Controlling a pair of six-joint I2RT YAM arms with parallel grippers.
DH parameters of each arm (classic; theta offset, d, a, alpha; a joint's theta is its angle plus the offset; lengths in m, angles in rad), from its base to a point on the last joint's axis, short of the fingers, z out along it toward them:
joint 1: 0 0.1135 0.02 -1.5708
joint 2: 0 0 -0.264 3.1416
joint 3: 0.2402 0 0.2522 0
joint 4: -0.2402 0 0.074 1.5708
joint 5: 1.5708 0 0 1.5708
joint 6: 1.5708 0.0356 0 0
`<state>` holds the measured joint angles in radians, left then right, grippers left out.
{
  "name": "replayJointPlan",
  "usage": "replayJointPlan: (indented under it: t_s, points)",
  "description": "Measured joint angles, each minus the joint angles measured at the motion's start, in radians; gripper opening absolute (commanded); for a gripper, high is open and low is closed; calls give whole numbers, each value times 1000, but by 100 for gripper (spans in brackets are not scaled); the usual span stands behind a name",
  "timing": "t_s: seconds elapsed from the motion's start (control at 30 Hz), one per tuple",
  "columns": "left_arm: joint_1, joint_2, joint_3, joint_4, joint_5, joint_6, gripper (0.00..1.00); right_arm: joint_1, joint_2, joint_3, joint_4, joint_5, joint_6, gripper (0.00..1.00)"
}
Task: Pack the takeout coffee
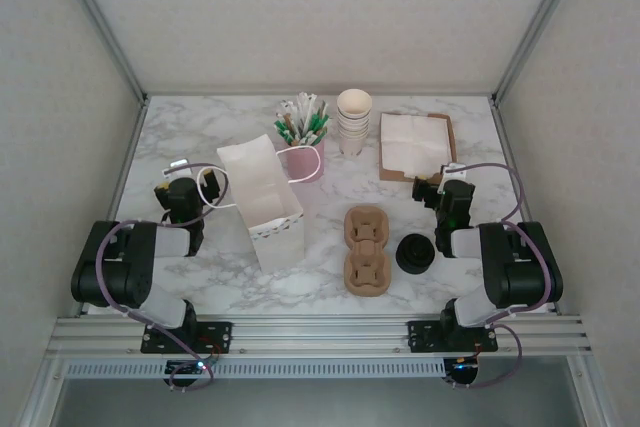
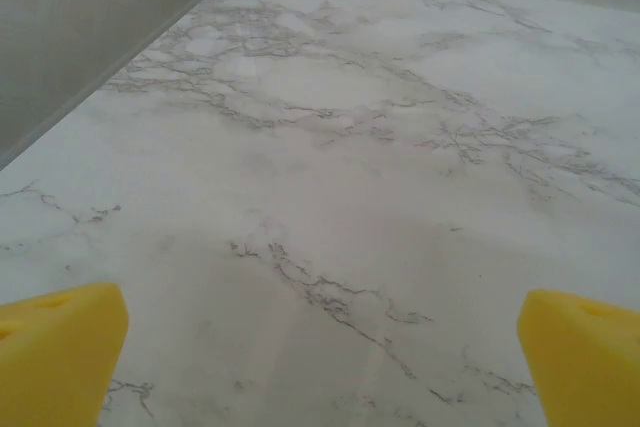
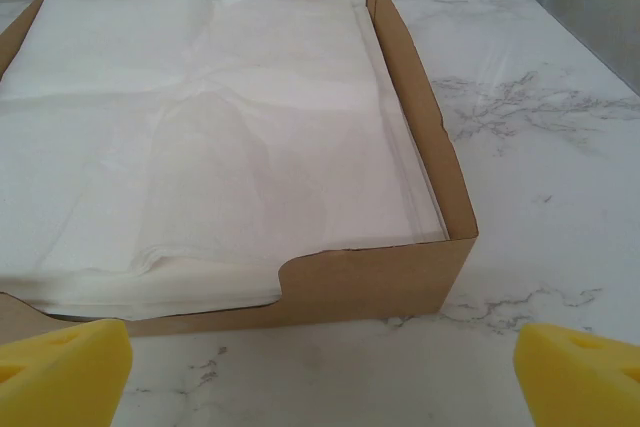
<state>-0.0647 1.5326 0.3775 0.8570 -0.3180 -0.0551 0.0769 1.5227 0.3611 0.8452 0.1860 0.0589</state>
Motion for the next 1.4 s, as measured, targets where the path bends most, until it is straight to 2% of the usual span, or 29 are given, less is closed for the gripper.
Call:
replayJointPlan:
  t_s: [1.07, 1.2, 1.4]
  points:
    - [0, -3, 1, -6, 0, 0, 100, 0, -3, 8, -26, 5, 1, 99]
    - [0, -79, 31, -139, -7, -2, 100, 0, -94, 64, -197, 43, 9, 99]
    - [0, -351, 177, -453, -82, -93, 100, 0, -377, 149, -462, 125, 95, 99]
